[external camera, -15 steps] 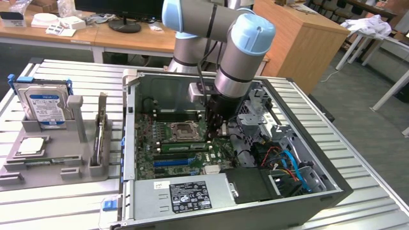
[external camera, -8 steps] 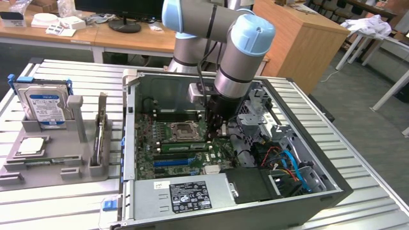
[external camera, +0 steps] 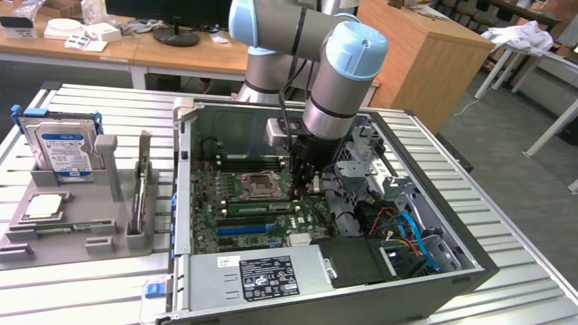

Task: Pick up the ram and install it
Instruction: 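Press down the ram until it locks into place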

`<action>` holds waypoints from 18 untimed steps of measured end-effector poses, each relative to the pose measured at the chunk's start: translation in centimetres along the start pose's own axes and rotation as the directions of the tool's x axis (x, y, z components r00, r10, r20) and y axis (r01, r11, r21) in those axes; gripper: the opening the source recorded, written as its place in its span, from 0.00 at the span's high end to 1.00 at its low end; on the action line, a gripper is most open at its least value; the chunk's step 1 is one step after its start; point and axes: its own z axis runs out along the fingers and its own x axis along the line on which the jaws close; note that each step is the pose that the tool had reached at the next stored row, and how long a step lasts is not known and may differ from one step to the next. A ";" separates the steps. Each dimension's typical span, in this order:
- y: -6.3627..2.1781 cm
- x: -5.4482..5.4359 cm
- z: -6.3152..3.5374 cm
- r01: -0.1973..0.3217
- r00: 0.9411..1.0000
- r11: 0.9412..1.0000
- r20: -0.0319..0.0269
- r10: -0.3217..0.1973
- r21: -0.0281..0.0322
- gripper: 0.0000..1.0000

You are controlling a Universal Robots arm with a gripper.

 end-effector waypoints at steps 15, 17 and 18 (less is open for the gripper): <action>-0.01 0.0 0.41 0.000 1.000 1.000 0.000 0.000 0.000 0.89; -0.01 0.0 0.45 0.000 1.000 1.000 0.000 0.000 0.000 0.89; -0.01 0.0 0.47 0.000 1.000 1.000 0.000 0.000 0.000 0.89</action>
